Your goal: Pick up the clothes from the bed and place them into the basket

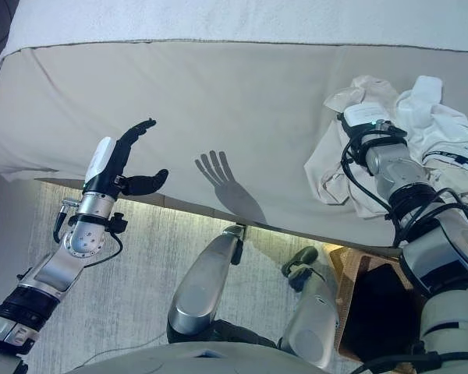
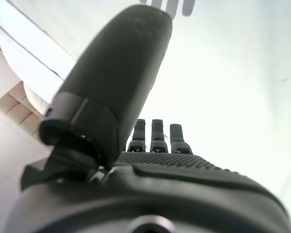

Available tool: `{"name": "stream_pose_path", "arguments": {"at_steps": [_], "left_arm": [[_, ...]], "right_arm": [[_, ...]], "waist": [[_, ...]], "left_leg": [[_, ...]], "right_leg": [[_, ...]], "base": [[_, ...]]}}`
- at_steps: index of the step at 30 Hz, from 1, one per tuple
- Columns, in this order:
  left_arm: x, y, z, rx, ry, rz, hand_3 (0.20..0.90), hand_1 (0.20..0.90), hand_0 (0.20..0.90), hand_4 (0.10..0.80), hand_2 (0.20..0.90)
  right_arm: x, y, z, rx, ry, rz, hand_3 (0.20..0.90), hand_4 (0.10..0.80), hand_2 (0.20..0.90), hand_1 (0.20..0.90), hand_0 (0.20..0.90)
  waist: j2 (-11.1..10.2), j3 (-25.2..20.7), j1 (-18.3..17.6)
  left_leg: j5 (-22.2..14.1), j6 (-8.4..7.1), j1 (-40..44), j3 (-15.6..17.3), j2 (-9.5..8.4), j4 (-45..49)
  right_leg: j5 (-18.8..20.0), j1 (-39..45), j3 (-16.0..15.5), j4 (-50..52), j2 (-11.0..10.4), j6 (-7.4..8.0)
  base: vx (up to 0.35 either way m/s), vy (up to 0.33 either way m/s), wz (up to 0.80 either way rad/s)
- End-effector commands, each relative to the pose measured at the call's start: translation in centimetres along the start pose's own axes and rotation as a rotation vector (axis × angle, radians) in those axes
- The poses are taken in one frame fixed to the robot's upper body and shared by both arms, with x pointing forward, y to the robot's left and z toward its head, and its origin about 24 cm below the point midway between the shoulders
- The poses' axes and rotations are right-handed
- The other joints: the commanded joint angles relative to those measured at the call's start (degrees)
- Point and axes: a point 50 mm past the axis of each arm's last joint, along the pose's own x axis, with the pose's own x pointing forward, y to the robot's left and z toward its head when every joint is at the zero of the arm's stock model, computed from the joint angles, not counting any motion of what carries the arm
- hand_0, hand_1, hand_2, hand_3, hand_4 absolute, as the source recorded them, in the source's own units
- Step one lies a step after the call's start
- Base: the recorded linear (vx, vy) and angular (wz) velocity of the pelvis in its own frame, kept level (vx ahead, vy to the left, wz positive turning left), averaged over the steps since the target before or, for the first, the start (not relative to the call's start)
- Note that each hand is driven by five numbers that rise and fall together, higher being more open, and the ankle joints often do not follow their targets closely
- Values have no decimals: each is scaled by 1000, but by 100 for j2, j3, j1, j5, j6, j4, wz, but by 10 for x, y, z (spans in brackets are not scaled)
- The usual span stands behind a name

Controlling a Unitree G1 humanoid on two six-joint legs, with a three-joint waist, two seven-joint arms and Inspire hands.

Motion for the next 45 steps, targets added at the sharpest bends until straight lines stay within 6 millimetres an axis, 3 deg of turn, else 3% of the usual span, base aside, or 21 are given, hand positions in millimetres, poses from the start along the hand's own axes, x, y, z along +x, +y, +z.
{"name": "stream_pose_path", "arguments": {"at_steps": [1, 9, 13, 14, 15, 16, 17, 18, 31, 34, 35, 37, 38, 45], "left_arm": [[10, 22, 35, -25, -198, 129, 900, 900, 900, 800, 900], [12, 23, 43, -30, -229, 152, 900, 900, 900, 800, 900], [13, 22, 44, -24, -235, 151, 900, 900, 900, 800, 900], [13, 22, 44, -22, -236, 151, 900, 900, 900, 800, 900], [13, 22, 43, -21, -237, 152, 900, 900, 900, 800, 900], [13, 23, 44, -21, -237, 153, 900, 900, 900, 800, 900], [13, 23, 44, -22, -236, 155, 900, 900, 900, 800, 900], [13, 23, 44, -22, -237, 155, 900, 900, 900, 800, 900], [8, 26, 37, -37, -198, 176, 900, 900, 900, 800, 900], [7, 27, 35, -38, -189, 183, 900, 900, 900, 800, 900], [7, 28, 35, -37, -189, 186, 900, 900, 900, 800, 900], [6, 30, 33, -36, -176, 187, 900, 900, 900, 800, 900], [6, 30, 33, -36, -175, 187, 900, 900, 900, 800, 900], [-7, 27, 18, -20, -110, 152, 900, 900, 900, 800, 900]], "right_arm": [[4, -59, -10, -70, 24, -129, 900, 800, 900, 900, 900], [7, -28, -25, -36, 165, 76, 900, 800, 900, 900, 900], [6, -23, -31, -14, 203, 109, 900, 800, 900, 900, 900], [6, -21, -34, -14, 215, 119, 851, 751, 858, 858, 858], [5, -21, -35, -12, 220, 124, 590, 490, 634, 634, 634], [5, -21, -36, -9, 224, 124, 439, 339, 505, 505, 505], [5, -21, -38, -1, 228, 120, 367, 267, 444, 444, 444], [5, -21, -38, 0, 228, 120, 200, 100, 300, 300, 300], [-2, -45, -37, 127, 110, -122, 200, 100, 300, 300, 300], [-5, -51, -38, 172, 92, -168, 200, 100, 300, 300, 300], [-6, -53, -39, 185, 90, -180, 200, 100, 300, 300, 300], [-9, -59, -40, 220, 77, -221, 200, 100, 300, 300, 300], [-10, -59, -41, 226, 76, -227, 200, 100, 300, 300, 300], [-25, -73, -40, 395, -22, -360, 200, 100, 300, 300, 300]], "waist": [[139, -111, 80], [229, -111, 108], [226, -111, 119], [219, -111, 119], [214, -111, 117], [210, -111, 111], [205, -111, 101], [204, -111, 100], [88, -111, -204], [51, -111, -255], [42, -111, -264], [-8, -115, -291], [-10, -111, -293], [-245, -670, -372]], "left_leg": [[-372, -179, -362, -261, 155, 508], [-282, -108, -743, -218, 138, 438], [-245, -102, -778, -192, 140, 373], [-250, -101, -774, -183, 147, 363], [-252, -99, -773, -173, 149, 357], [-255, -97, -776, -162, 149, 362], [-255, -97, -777, -150, 154, 364], [-256, -96, -778, -148, 155, 366], [-440, -149, -85, 1, 317, 503], [-427, -178, 179, 47, 359, 414], [-268, -136, 188, 107, 362, 338], [-385, -217, 595, 117, 394, 196], [-251, -173, 579, 177, 394, 154], [-280, -265, 1296, 296, 522, -224]], "right_leg": [[354, -303, 320, 35, -43, 215], [412, -807, 363, 186, -126, 274], [447, -870, 355, 178, -136, 302], [453, -879, 356, 177, -142, 311], [455, -885, 358, 172, -142, 315], [459, -891, 361, 168, -139, 315], [463, -893, 368, 162, -135, 313], [464, -895, 369, 161, -135, 313], [421, -234, 496, 7, -53, 253], [443, 33, 502, -133, -22, 260], [594, 72, 409, -256, -25, 189], [489, 469, 477, -422, 33, 277], [617, 478, 392, -499, 18, 210], [659, 1293, 315, -1101, 169, 248]], "base": [[-20, 41, 5], [0, 0, 0], [0, 0, 0], [0, 0, 0], [0, 0, 0], [0, 0, 0], [0, 0, 0], [0, 0, 0], [8, 19, -6], [-18, 30, -7], [-51, 51, -9], [26, 28, -14], [30, 19, -9], [88, 14, -6]]}}
